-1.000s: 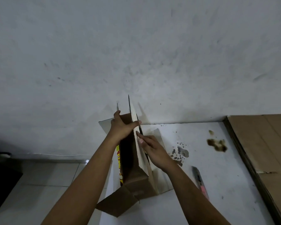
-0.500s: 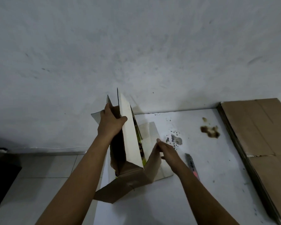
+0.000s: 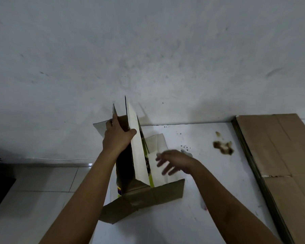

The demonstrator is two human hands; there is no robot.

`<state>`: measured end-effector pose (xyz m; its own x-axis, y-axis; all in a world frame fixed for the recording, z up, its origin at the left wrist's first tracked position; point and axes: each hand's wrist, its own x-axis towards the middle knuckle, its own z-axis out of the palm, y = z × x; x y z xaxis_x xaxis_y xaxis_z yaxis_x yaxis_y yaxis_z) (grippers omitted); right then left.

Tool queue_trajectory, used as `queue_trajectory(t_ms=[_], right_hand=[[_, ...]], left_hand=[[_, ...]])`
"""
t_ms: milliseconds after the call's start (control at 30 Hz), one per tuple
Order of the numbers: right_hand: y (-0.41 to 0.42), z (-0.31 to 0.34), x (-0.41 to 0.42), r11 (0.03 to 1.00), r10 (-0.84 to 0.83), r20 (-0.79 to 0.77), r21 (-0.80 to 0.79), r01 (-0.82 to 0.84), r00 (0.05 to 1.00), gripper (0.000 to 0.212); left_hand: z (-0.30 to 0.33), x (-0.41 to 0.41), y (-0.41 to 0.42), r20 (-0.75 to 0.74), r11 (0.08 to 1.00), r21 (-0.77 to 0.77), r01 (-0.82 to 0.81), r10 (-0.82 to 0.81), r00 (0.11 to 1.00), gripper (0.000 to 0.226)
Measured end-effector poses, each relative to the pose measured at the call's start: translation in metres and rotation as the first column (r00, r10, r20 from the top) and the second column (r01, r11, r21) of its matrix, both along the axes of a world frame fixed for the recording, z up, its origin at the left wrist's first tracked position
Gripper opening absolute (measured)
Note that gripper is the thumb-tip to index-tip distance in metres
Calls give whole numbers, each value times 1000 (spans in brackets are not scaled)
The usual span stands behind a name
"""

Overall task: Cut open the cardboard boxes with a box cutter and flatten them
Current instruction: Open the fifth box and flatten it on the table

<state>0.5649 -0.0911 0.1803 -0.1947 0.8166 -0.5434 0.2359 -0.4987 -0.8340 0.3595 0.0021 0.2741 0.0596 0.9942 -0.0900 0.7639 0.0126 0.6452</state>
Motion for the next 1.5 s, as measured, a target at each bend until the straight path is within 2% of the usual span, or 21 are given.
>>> queue_trajectory(t_ms=[167,300,400,467,533,700,733,833,867,967,1067,1133,1200,1367,1433,1500], right_hand=[[75,33,-30,987,-136,-197,-107,116,971,44],[101,30,-48,913,-394,-228,-214,349,891,65],[108,28,-59,814,-580,-217,-173,554,785,54],[112,34,-63,757,-644,-213,-45,651,734,39],[122,39,-64,751,-632,-216,65,657,744,47],[145,52,-74,851,-490,-225,90,518,842,51],[150,48,-74,871,-457,-201,95,482,866,59],[157,40,-74,912,-387,-186,65,405,903,101],[156,43,-74,922,-367,-184,57,383,912,104],[140,68,-70,935,-338,-222,30,353,914,80],[114,78,-55,961,-245,-248,62,268,937,72],[95,77,-46,979,-158,-192,99,179,969,55],[76,78,-36,973,-173,-95,140,185,980,31],[47,81,-20,954,-265,-25,140,265,964,32],[40,78,-23,941,-306,36,166,296,951,29],[38,71,-24,902,-388,173,273,334,905,36]], left_hand=[[2,-5,-4,26,1000,11,9,-9,1000,107],[1,-8,-4,24,1000,21,8,-9,1000,103],[3,-15,0,38,1000,15,2,-3,999,104],[3,-17,1,49,1000,7,1,-1,999,103],[3,-16,-1,38,1000,17,9,-9,999,101],[-1,-12,-10,-6,998,51,49,-49,999,99],[-2,-11,-12,-16,997,62,55,-54,998,98],[0,-12,-16,-2,996,67,63,-63,998,99],[1,-14,-15,11,996,61,59,-60,998,99],[5,-26,-6,107,999,20,38,-40,993,92],[3,-48,5,119,997,25,74,-76,990,73],[1,-61,6,108,998,15,64,-65,992,73],[3,-70,1,108,998,-3,70,-69,992,71],[8,-77,-13,130,985,43,169,-174,976,67],[-1,-76,-15,75,975,71,209,-214,974,62],[-13,-80,-8,-18,969,94,230,-230,973,65]])
